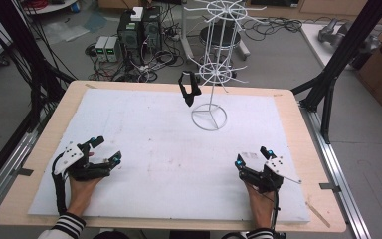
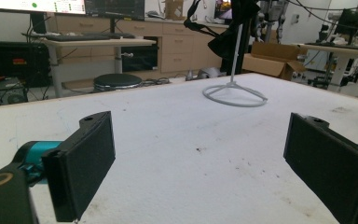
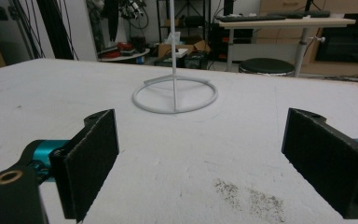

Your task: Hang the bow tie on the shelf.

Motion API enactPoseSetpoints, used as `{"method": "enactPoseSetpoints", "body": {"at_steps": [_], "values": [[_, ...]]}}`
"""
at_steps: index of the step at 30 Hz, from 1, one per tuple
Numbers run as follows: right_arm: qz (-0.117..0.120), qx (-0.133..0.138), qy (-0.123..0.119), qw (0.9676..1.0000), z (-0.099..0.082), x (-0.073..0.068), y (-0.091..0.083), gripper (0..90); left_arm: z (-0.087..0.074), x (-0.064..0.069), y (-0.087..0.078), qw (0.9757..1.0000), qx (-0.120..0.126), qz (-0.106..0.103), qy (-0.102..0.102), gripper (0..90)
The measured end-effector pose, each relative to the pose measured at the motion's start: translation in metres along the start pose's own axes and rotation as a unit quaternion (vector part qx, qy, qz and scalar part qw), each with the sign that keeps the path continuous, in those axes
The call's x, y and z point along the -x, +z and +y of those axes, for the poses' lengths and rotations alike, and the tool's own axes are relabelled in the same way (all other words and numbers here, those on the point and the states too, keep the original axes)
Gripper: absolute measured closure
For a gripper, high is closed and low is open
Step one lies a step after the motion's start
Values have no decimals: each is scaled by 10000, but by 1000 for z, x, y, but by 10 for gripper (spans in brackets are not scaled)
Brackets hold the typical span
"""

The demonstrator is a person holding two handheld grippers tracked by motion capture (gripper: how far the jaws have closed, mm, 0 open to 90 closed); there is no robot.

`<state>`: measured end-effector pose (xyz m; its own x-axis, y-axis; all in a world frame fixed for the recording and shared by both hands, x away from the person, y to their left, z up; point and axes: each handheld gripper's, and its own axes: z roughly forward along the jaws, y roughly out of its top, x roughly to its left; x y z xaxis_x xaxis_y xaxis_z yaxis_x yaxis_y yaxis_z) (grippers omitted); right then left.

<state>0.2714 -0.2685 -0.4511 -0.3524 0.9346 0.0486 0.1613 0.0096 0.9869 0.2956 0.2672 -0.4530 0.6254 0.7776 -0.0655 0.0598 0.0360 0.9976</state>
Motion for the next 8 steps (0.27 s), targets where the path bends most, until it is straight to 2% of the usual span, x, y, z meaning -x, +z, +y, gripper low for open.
{"method": "enactPoseSetpoints", "body": {"at_steps": [5, 8], "values": [[87, 125, 30, 9999, -1, 0, -3, 99, -1, 0, -2, 9999, 100, 43, -44, 93], [86, 136, -32, 9999, -1, 0, -3, 99, -1, 2, -1, 9999, 77, 53, 49, 94]]}}
